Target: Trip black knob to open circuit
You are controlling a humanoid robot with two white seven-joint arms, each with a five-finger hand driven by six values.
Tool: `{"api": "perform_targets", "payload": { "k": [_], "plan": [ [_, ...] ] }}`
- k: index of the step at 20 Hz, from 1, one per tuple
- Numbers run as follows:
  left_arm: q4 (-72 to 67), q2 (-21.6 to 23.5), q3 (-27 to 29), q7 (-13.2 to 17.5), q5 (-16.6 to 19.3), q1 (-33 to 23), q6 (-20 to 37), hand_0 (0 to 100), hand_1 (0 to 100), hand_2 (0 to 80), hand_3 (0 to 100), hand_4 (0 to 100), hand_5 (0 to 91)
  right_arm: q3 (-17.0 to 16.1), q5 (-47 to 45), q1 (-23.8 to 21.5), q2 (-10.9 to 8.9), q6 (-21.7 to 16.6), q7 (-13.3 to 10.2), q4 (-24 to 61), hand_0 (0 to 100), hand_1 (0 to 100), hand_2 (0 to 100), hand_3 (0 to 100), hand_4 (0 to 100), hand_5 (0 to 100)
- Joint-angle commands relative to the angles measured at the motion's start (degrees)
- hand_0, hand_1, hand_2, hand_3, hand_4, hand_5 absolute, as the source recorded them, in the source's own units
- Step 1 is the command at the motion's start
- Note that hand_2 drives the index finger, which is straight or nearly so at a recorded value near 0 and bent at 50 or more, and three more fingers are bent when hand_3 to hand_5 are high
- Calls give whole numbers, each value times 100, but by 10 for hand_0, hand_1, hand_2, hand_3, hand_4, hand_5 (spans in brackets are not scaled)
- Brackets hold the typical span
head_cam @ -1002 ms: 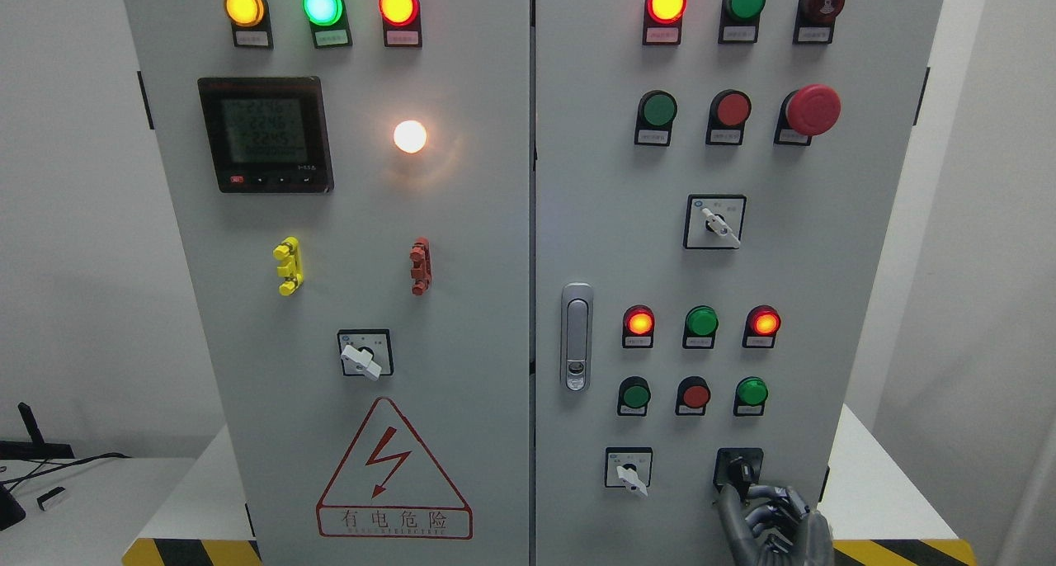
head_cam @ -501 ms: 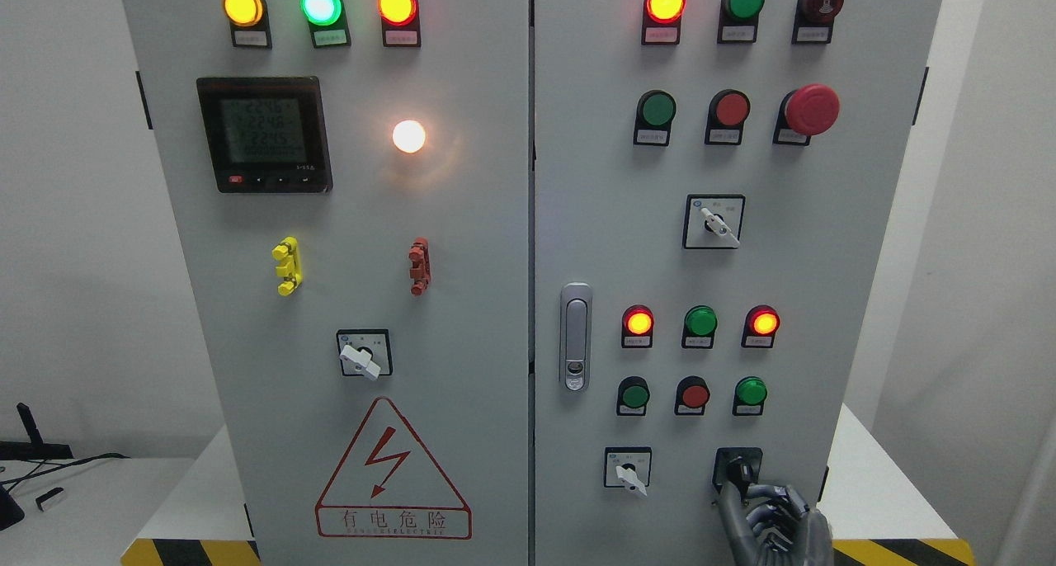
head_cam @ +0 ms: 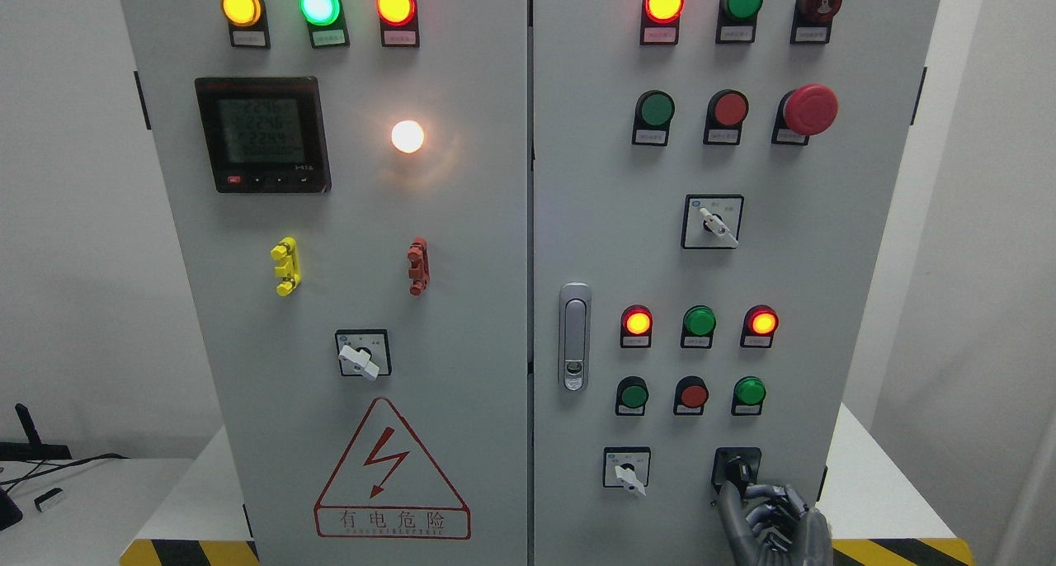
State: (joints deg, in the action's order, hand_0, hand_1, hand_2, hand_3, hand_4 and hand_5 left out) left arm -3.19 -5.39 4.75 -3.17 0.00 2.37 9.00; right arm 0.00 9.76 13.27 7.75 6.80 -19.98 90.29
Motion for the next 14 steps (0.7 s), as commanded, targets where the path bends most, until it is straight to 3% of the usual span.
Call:
{"api": "perform_targets", "payload": {
  "k": [1,14],
  "plan": [
    [3,3,0,0,176,0,-3,120,389,0,0,0,0,44,-1,0,7,32,3,-3,309,667,601,852,877,983],
    [3,3,0,0,176,0,-3,120,389,0,0,0,0,53,-229,0,7,32,11,6,304,668,610,860,886,984]
  ]
}}
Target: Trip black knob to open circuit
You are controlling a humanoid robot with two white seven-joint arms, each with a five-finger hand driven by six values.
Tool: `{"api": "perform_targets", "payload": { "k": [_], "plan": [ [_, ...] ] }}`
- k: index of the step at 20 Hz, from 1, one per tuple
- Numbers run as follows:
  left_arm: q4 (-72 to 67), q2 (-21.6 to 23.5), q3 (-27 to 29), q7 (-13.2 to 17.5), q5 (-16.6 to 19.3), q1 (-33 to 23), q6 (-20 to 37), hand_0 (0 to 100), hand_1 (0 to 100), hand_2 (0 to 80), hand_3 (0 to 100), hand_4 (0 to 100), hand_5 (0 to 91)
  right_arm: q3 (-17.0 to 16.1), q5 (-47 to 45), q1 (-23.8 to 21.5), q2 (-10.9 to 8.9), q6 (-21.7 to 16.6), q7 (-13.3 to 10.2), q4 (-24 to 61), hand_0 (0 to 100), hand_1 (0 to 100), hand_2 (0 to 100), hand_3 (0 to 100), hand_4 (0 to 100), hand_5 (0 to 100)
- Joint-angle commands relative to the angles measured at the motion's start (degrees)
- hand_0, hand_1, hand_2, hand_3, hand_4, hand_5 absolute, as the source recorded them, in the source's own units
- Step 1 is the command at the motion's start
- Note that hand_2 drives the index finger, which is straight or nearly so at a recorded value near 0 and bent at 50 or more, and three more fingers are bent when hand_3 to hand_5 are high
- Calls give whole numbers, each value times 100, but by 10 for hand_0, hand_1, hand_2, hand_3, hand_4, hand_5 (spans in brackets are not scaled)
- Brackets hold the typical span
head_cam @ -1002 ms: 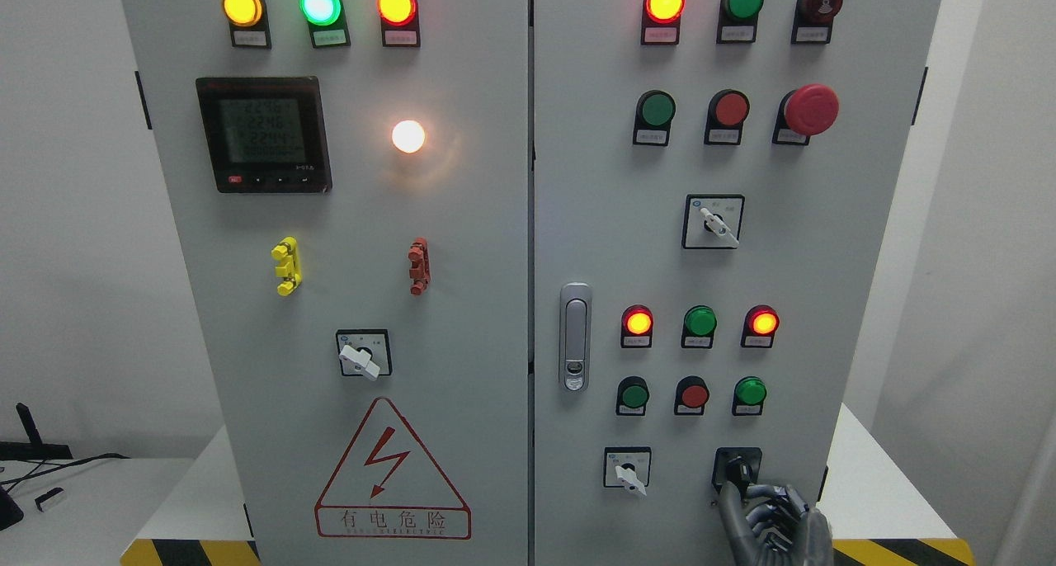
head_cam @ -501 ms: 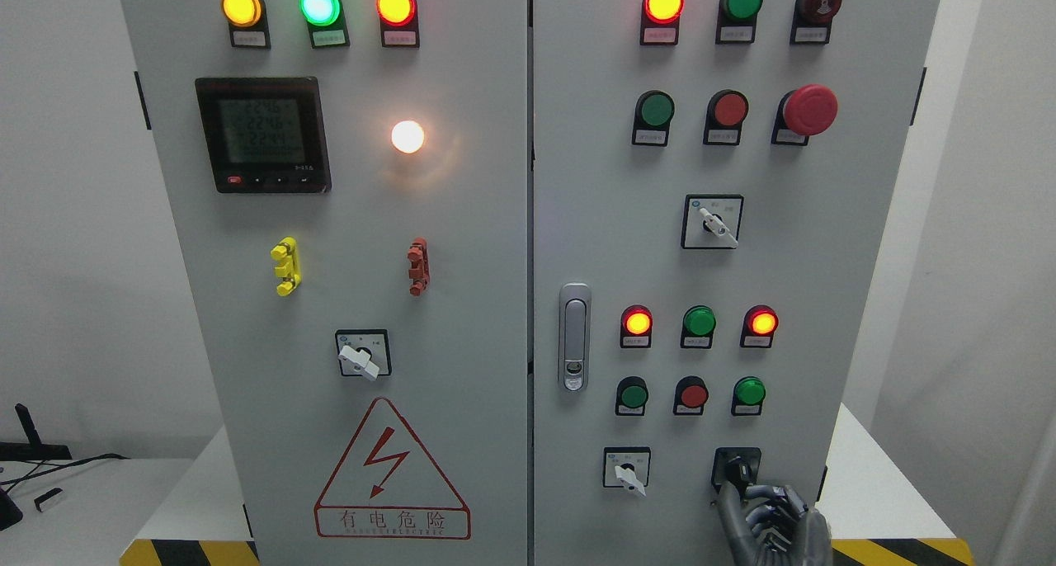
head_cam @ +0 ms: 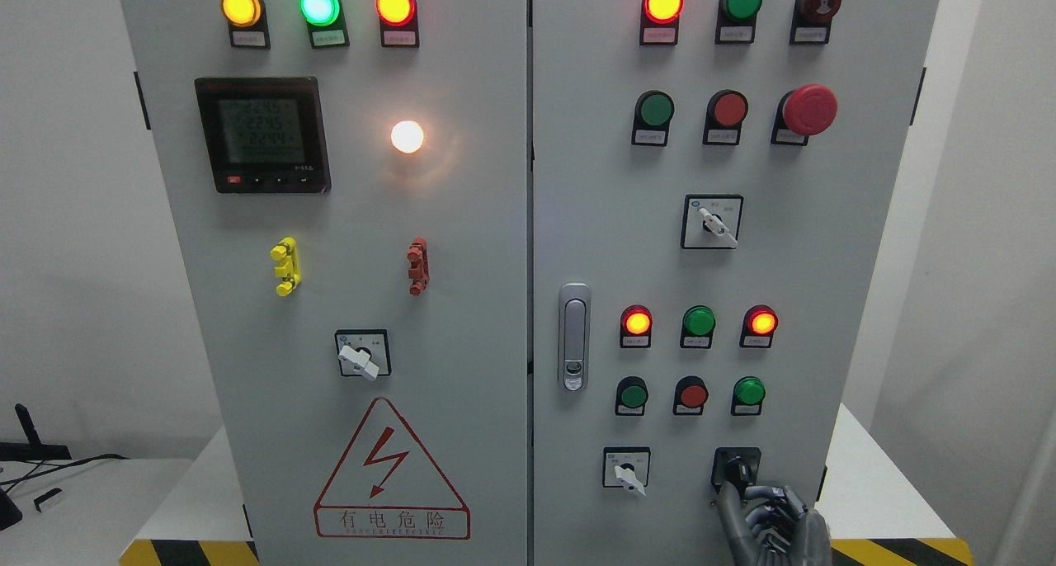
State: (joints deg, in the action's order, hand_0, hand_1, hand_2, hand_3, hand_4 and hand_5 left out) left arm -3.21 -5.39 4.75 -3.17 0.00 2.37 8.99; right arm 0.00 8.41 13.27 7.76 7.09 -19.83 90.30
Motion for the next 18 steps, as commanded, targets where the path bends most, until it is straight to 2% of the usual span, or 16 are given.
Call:
{"api": "perform_targets", "payload": {
  "k": [1,18],
  "plan": [
    [-5,3,0,0,176,0,-3,120,389,0,0,0,0,53,-120,0,6,3,-4,5,304,667,611,861,886,984],
    [-5,-6,0,0,176,0,-3,120,389,0,0,0,0,79,-164,9,-3,3,-4,14,300,665,616,868,891,986]
  ]
}}
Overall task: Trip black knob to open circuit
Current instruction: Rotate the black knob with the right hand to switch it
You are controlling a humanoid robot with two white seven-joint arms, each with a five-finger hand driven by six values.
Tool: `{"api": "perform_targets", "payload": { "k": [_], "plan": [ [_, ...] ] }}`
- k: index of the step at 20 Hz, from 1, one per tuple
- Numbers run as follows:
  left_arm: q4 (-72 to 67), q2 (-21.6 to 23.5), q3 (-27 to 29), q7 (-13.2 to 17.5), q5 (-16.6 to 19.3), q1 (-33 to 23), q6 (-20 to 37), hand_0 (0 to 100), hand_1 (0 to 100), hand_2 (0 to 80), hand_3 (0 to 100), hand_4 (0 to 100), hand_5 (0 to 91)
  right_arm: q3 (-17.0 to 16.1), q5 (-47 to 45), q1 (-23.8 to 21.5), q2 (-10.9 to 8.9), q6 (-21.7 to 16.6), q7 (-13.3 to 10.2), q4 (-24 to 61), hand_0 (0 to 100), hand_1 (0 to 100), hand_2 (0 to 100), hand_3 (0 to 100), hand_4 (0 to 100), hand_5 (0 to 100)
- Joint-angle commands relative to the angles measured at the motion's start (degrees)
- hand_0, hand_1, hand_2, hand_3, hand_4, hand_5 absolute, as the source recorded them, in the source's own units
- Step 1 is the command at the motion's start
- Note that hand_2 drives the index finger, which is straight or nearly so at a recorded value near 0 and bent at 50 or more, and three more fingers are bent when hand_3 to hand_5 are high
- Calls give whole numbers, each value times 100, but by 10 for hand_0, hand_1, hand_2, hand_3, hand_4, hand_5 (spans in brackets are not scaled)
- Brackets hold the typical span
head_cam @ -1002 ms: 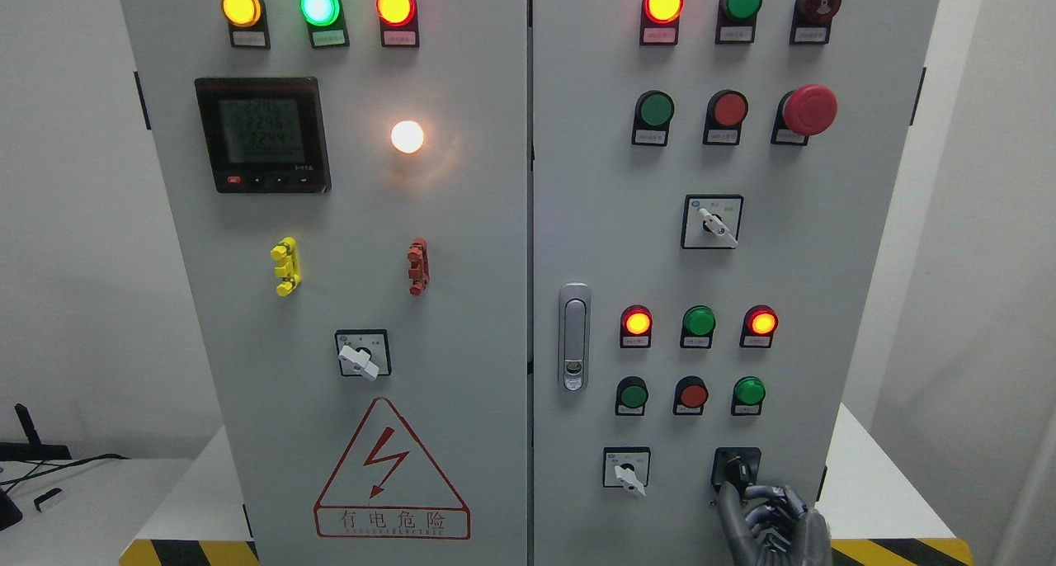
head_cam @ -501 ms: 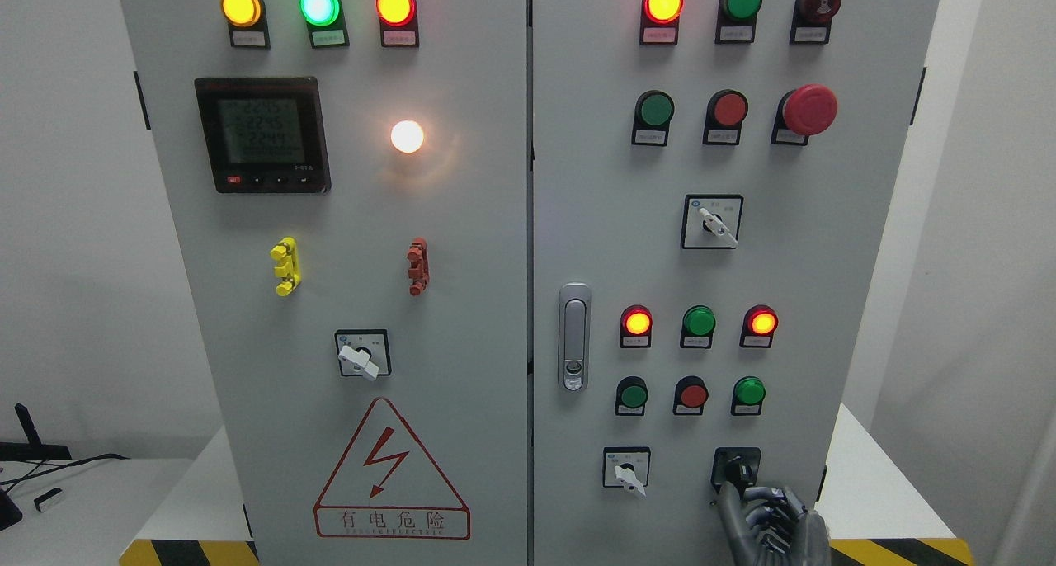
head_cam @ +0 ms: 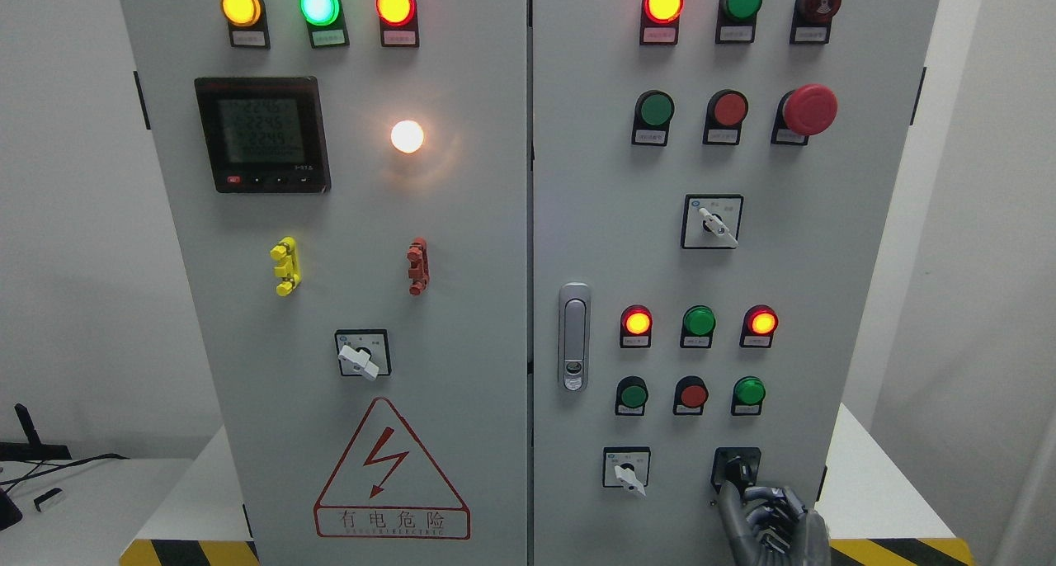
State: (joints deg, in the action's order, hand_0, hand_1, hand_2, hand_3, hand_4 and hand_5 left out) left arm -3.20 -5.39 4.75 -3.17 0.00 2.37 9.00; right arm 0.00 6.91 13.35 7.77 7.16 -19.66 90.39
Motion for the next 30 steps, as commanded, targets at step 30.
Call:
{"api": "perform_targets", "payload": {
  "k": [30],
  "plan": [
    [3,-6,0,0,176,0,-3,120,389,0,0,0,0,96,-234,44,-4,-21,138,13,295,670,606,869,893,986]
  ]
}}
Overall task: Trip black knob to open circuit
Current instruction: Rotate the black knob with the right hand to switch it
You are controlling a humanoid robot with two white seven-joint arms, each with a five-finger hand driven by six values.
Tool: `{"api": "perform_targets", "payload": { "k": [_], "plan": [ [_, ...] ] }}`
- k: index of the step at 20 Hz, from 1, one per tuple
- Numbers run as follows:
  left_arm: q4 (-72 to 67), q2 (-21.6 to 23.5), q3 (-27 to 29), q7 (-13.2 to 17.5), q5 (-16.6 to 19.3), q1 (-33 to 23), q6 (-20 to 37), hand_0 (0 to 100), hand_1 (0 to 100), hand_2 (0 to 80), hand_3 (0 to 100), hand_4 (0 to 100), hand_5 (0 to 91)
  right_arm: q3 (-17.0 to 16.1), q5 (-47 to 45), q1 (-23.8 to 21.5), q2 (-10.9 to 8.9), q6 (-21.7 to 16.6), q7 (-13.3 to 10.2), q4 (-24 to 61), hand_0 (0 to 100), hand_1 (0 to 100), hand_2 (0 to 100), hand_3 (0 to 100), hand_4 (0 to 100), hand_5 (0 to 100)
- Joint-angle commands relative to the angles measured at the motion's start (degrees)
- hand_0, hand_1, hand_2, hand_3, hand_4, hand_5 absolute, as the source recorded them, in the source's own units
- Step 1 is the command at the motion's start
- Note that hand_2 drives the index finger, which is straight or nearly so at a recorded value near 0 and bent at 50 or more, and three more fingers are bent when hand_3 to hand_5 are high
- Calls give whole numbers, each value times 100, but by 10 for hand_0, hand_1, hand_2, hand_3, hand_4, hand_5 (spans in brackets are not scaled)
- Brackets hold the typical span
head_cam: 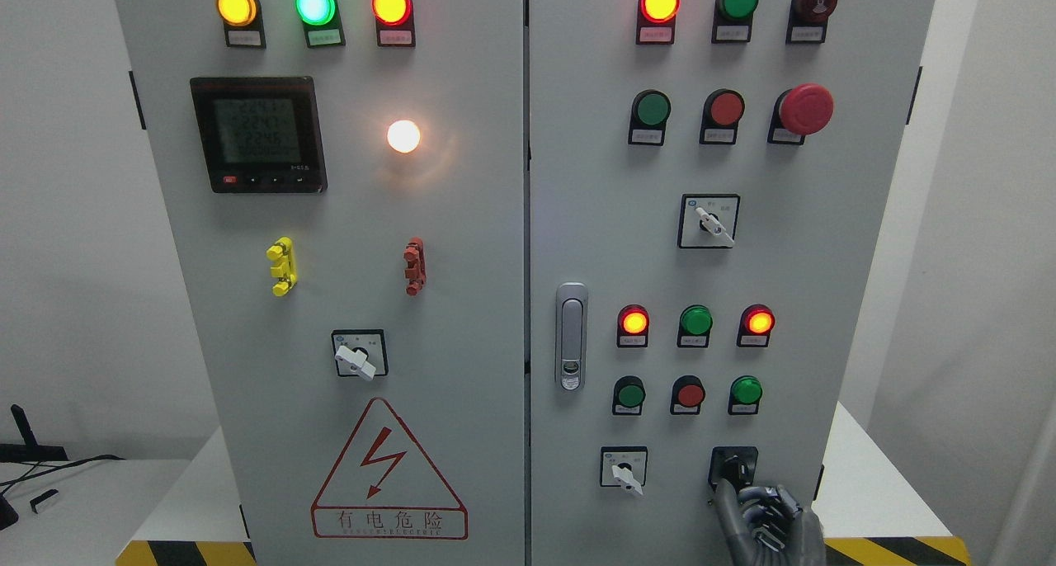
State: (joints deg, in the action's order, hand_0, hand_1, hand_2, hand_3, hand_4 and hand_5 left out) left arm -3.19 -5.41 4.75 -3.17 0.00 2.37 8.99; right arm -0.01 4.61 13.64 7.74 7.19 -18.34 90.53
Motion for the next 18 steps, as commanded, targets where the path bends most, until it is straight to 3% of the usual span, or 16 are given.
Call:
{"api": "perform_targets", "payload": {
  "k": [1,18],
  "plan": [
    [3,4,0,0,176,0,-3,120,389,0,0,0,0,98,-4,16,8,-34,14,9,295,670,606,869,893,986],
    [-6,5,0,0,176,0,-3,120,389,0,0,0,0,133,-259,16,8,-16,85,0,289,675,609,868,896,986]
  ]
}}
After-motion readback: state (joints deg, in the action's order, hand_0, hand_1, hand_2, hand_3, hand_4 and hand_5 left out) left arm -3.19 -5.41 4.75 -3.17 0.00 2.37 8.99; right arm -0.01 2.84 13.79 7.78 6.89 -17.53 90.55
